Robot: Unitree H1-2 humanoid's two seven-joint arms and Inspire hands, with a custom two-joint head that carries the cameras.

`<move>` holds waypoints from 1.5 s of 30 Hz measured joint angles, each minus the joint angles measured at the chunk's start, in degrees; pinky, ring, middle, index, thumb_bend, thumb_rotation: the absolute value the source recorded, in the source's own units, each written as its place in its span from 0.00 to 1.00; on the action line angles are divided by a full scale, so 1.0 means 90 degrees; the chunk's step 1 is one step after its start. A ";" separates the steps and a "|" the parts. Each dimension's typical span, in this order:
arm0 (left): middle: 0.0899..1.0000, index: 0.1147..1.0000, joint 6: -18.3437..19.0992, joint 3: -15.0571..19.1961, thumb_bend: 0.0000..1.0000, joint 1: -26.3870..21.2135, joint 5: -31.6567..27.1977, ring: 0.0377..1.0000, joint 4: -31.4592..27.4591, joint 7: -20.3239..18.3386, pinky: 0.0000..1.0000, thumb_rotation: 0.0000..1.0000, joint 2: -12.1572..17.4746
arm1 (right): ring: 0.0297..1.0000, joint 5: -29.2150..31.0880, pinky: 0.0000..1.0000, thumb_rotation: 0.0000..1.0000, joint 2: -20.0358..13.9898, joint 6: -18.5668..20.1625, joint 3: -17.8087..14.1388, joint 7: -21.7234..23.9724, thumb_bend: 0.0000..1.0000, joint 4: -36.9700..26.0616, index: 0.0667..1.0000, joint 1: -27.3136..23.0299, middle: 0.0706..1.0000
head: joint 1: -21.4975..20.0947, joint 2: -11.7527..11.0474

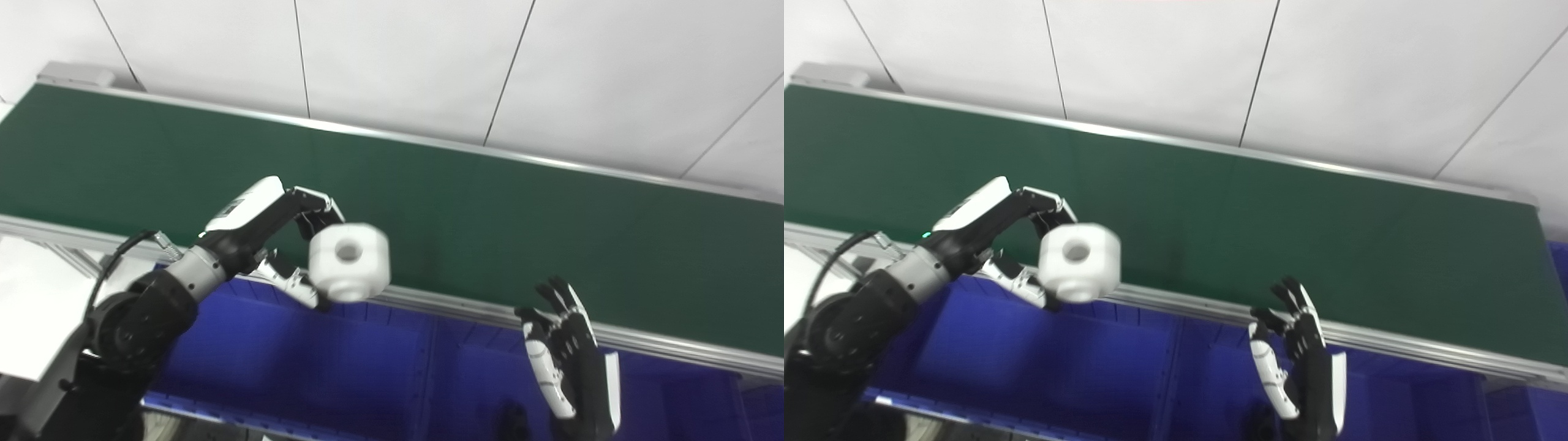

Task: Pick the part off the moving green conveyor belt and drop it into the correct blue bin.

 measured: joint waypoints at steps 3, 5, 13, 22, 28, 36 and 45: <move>0.46 0.40 -0.0407 -0.0199 0.52 0.0259 0.0847 0.57 -0.0029 -0.0016 0.60 0.00 0.0116 | 0.66 -0.0024 0.72 0.57 -0.0020 0.0103 -0.0024 0.0017 0.56 -0.0069 0.87 -0.0020 0.83 | -0.0020 0.0029; 0.46 0.40 -0.0605 -0.0325 0.52 0.0414 0.1254 0.57 -0.0035 -0.0039 0.61 0.00 0.0114 | 0.66 -0.0036 0.71 0.56 -0.0018 0.0122 -0.0031 0.0017 0.56 -0.0134 0.87 -0.0025 0.82 | -0.0020 0.0039; 0.46 0.39 -0.0848 -0.0508 0.52 0.0801 0.2301 0.58 -0.0054 -0.0531 0.63 0.00 0.0016 | 0.66 -0.0115 0.70 0.55 -0.0006 0.0265 -0.0041 0.0018 0.56 -0.0146 0.87 -0.0053 0.82 | -0.0068 -0.0029; 0.71 0.69 -0.0977 -0.0370 0.89 0.0827 0.2659 0.70 0.0173 -0.0602 0.70 0.37 -0.0143 | 0.66 -0.0097 0.69 0.51 -0.0005 0.0269 -0.0022 0.0020 0.56 -0.0145 0.87 -0.0046 0.83 | -0.0107 -0.0068; 0.85 0.79 -0.0961 -0.0224 0.94 0.0937 0.2796 0.84 -0.0198 -0.0836 0.82 0.46 -0.0222 | 0.66 -0.0102 0.68 0.51 0.0009 0.0269 -0.0005 0.0021 0.56 -0.0145 0.87 -0.0043 0.83 | -0.0117 -0.0059; 0.84 0.79 -0.0929 0.0050 0.93 0.1025 0.2761 0.83 -0.0518 -0.1154 0.82 0.44 -0.0445 | 0.66 -0.0101 0.67 0.52 0.0045 0.0270 0.0034 0.0021 0.57 -0.0149 0.87 -0.0024 0.83 | -0.0146 -0.0039; 0.90 0.84 0.0185 0.0466 0.85 0.1298 0.0730 0.88 -0.1159 -0.1315 0.83 0.48 -0.1493 | 0.68 -0.0116 0.70 0.53 0.0066 0.0330 0.0127 0.0037 0.56 -0.0220 0.88 0.0011 0.84 | -0.0497 -0.0020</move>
